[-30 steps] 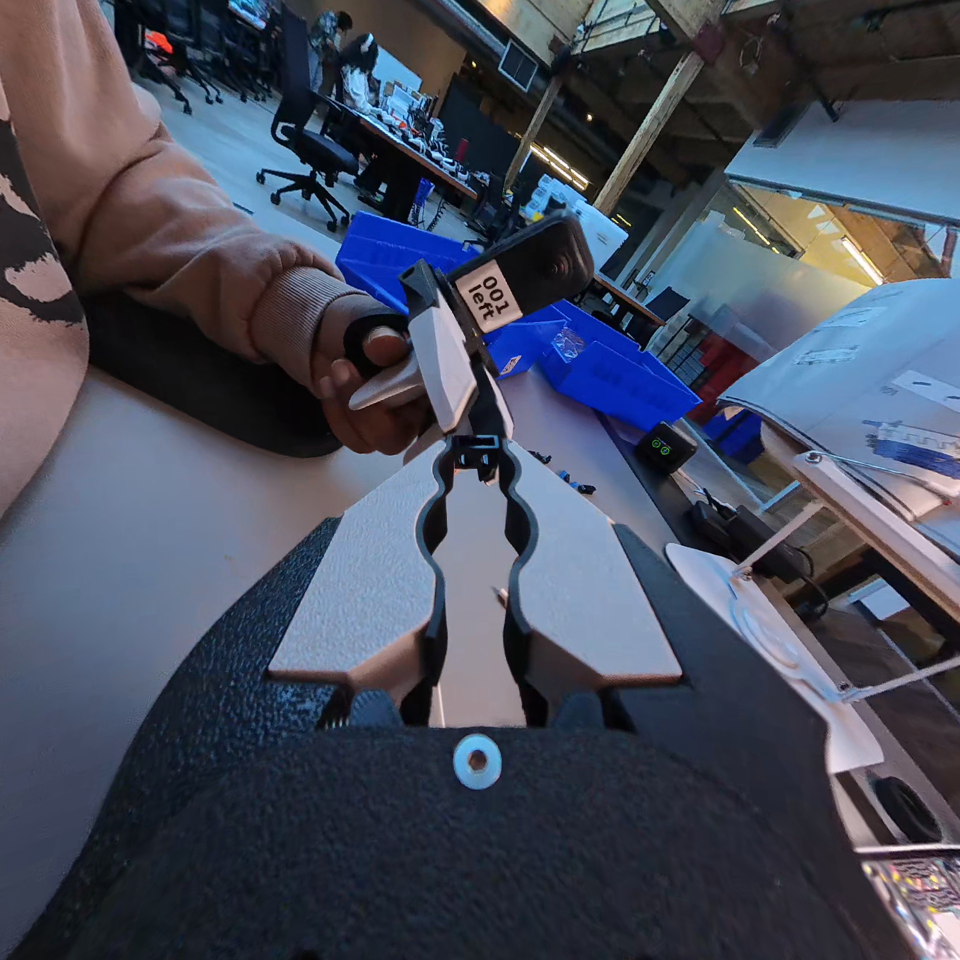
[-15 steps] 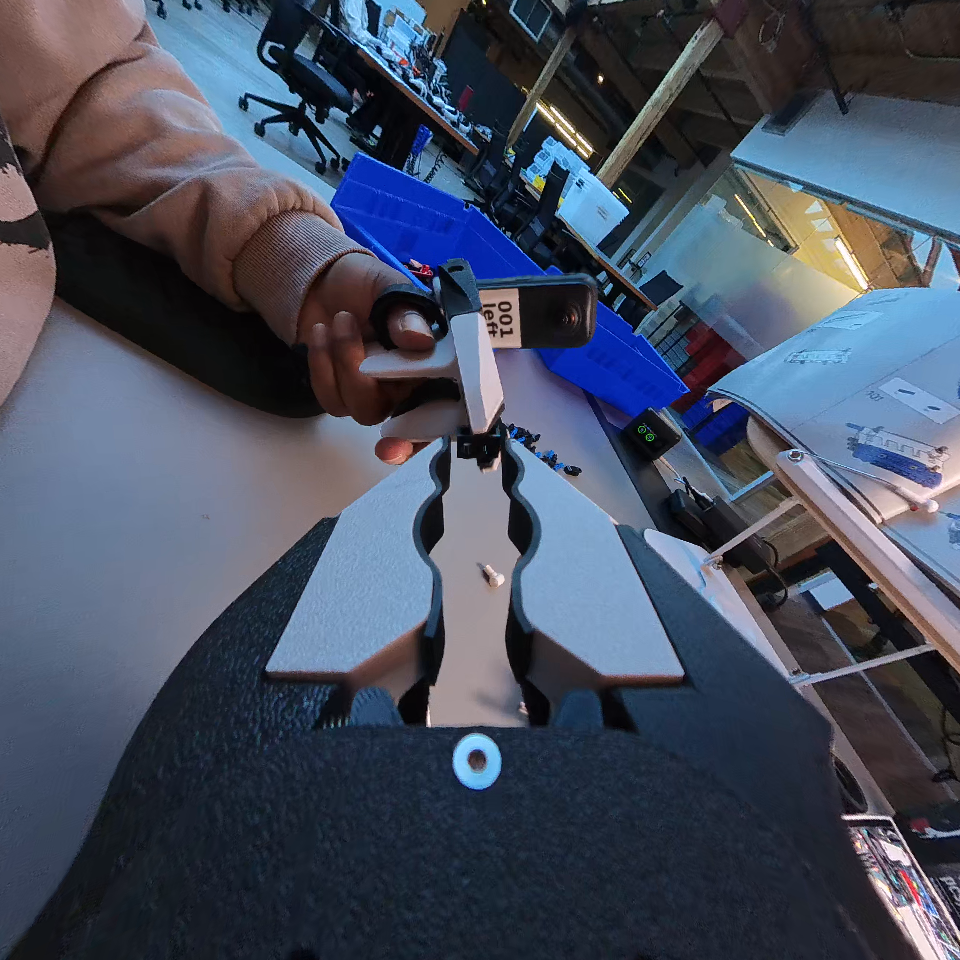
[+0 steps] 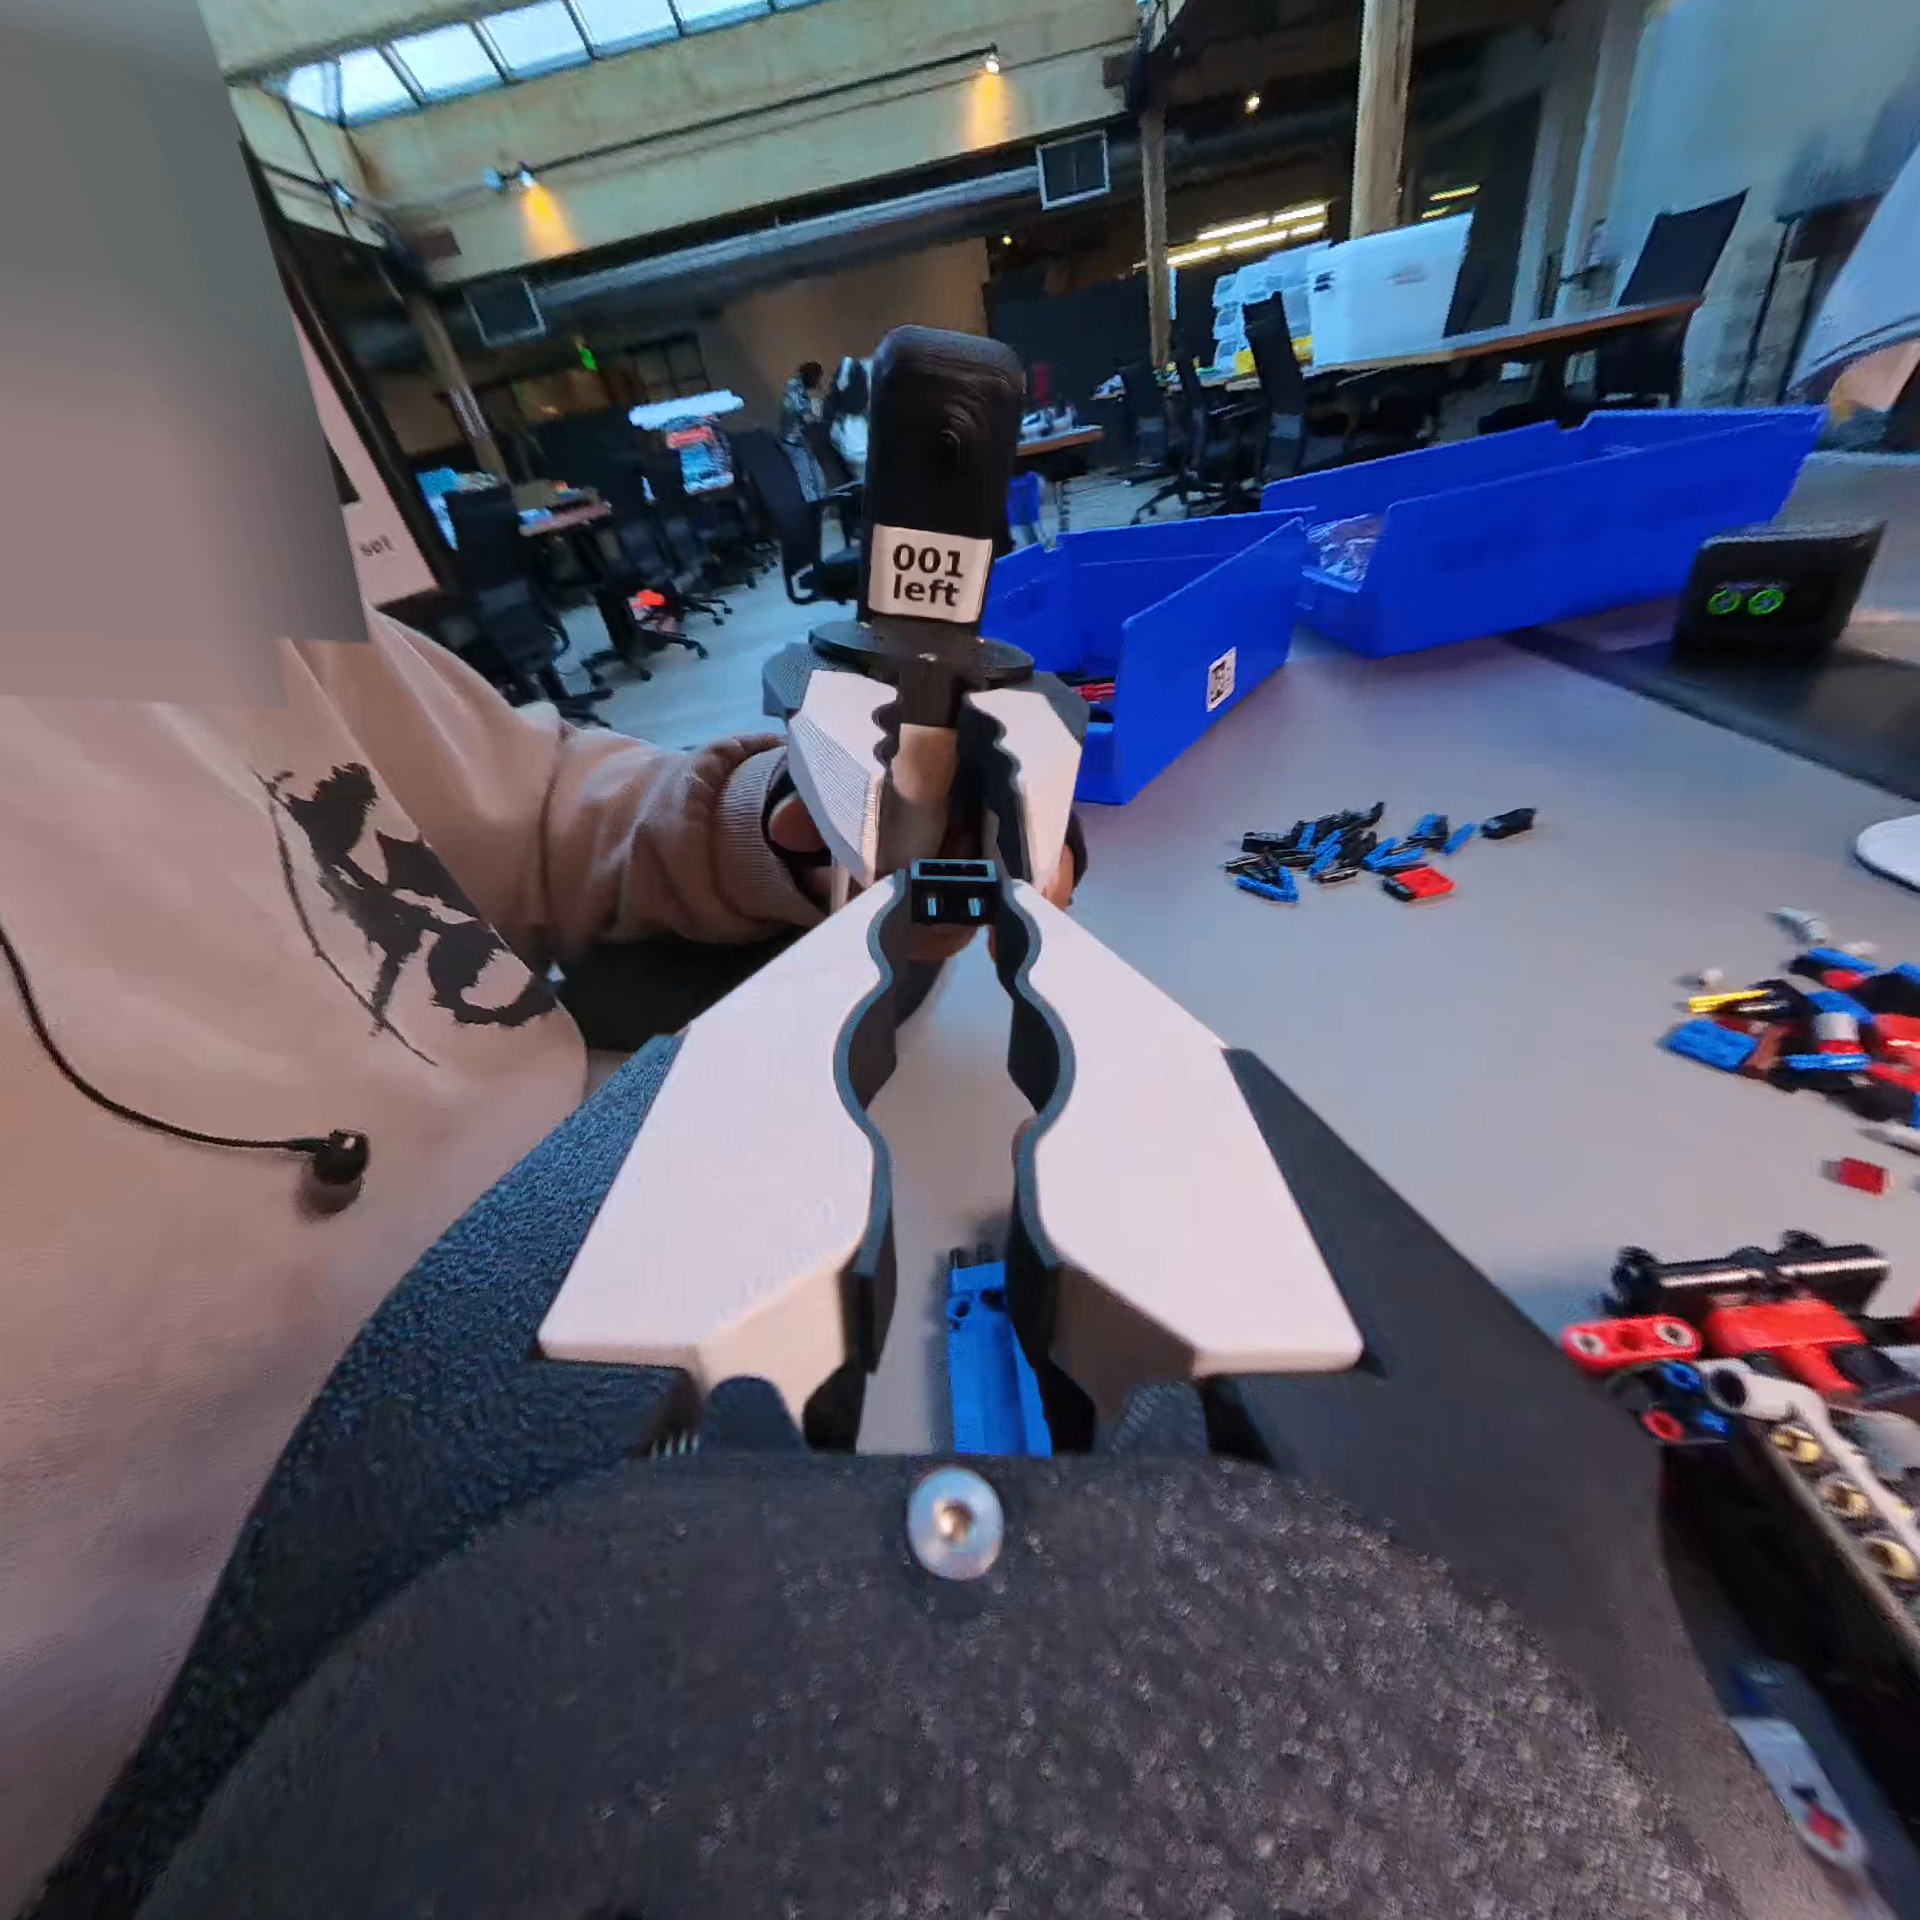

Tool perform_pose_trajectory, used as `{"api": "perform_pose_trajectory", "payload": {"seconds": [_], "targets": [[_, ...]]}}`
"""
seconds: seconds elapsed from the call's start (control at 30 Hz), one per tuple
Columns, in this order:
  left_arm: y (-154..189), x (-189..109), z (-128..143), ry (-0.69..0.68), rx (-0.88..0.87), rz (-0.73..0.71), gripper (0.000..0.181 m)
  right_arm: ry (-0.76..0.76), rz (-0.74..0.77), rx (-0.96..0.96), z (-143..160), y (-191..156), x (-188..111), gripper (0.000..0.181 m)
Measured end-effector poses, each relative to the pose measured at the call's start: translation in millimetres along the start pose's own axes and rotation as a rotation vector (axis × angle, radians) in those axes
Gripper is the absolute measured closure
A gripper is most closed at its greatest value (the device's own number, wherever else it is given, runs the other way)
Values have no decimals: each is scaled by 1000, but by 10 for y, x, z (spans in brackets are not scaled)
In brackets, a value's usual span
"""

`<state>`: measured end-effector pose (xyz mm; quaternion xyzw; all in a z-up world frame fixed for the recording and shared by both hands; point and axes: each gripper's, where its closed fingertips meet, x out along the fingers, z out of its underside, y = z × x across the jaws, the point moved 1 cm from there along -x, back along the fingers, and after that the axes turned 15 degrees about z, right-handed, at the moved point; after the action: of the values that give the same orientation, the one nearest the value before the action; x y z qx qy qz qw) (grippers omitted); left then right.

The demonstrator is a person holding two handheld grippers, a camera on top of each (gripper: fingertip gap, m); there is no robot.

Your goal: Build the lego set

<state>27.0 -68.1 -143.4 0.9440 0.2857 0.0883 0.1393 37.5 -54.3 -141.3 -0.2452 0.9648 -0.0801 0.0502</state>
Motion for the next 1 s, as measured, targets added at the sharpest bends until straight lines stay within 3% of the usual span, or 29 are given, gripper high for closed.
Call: {"api": "perform_pose_trajectory", "payload": {"seconds": [0.27, 0.77, 0.93, 1.0], "targets": [[43, 43, 36, -34, 27, 8, 163, -24, -58, 97, 21, -57, 27, 169], [54, 44, 61, -14, -38, 59, 168, -34, -60, 77, 52, -64, 21, 168], [75, -2, -2, 28, -46, 79, 168, 37, -59, 17, -58, -61, -53, 157], [88, -10, -32, 65, -94, 107, 168, 95, 16, -156, -108, -18, -92, 156]]}}
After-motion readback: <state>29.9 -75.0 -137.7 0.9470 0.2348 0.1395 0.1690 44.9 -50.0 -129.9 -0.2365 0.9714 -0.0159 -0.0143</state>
